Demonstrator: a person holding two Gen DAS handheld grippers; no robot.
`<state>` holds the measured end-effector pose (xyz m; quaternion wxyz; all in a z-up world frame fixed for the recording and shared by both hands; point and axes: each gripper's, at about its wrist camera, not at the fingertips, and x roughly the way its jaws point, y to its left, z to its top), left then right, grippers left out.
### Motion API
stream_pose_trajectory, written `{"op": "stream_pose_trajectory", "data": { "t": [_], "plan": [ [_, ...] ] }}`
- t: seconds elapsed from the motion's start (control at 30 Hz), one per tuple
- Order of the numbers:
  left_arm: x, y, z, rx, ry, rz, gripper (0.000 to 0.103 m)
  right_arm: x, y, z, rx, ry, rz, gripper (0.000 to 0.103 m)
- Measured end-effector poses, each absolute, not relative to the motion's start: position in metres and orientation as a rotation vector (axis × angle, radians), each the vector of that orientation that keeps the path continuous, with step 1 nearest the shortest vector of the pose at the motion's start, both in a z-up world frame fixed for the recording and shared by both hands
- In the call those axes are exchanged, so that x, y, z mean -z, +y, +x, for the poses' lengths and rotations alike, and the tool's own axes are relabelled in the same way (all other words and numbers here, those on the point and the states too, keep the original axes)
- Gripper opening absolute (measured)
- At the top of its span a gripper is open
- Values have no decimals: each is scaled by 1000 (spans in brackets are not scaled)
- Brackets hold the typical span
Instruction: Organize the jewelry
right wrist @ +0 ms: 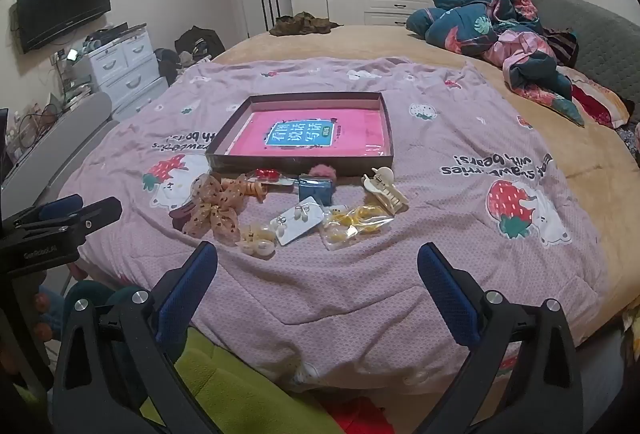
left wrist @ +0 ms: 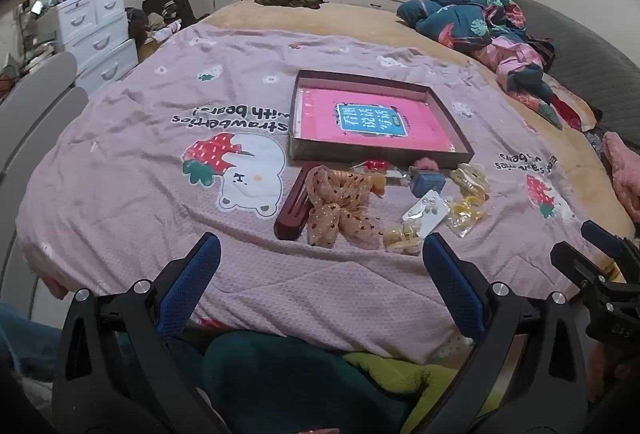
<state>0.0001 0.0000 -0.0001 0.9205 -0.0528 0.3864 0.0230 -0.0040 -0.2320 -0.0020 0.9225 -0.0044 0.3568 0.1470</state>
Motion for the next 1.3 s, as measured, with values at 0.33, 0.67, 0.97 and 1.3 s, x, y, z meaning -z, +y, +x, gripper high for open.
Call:
{"op": "stream_pose_trajectory", "data": {
  "t": [0.33, 0.67, 0.97, 1.3],
  "plan": [
    [-1, -1, -2, -42, 791, -115, 95, 2, -232, -5, -303, 732, -7, 99],
    [-4, -3, -5, -44, 789, -113, 95, 2, -232, -5, -304, 735, -7, 99],
    [-2, 1, -2, -41, 792, -116, 95, 2, -230, -5, -304, 732, -7, 99],
    [-1, -1, -1, -40, 792, -112, 95, 2, -230, -5, -303, 734, -6, 99]
  ]
}}
